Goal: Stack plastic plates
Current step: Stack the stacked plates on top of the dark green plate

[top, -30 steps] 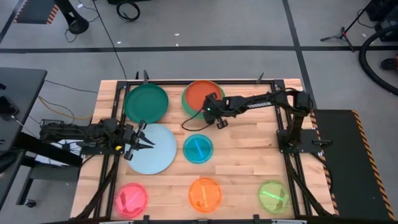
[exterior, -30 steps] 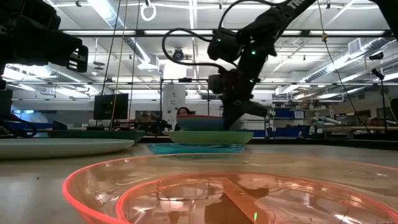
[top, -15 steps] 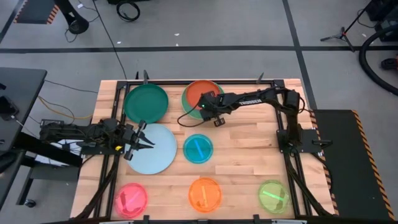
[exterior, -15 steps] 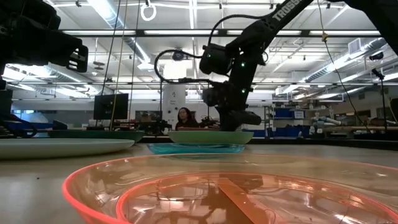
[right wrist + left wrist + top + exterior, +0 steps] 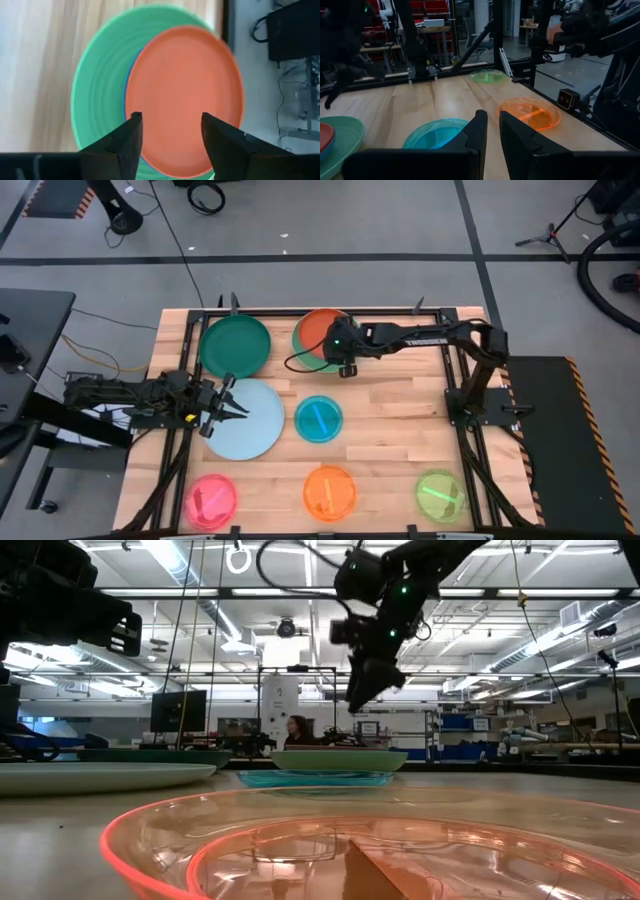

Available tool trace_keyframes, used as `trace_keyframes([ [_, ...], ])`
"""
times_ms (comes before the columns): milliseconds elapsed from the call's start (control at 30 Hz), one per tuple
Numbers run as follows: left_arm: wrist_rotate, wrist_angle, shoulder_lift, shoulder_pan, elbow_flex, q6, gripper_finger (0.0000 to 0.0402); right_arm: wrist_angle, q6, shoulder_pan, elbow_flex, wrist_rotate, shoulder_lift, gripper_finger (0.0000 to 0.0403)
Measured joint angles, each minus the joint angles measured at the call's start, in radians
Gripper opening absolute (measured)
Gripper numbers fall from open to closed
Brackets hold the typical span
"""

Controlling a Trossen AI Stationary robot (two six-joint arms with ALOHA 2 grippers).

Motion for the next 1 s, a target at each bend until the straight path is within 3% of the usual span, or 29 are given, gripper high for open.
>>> trace_keyframes([
  [433,0.0,0.0,0.0,0.0,0.0,0.0,0.0059,0.149,0.337,0.148,0.0,-0.003,-0.085,0.0279],
  [767,0.0,0.0,0.0,0.0,0.0,0.0,0.0059,0.167,0.54,0.294,0.0,0.026,-0.12,0.0284],
  [1000,0.0,0.0,0.0,0.0,0.0,0.0,0.0059,0.249,0.556,0.417,-0.001,0.048,-0.113,0.0284],
])
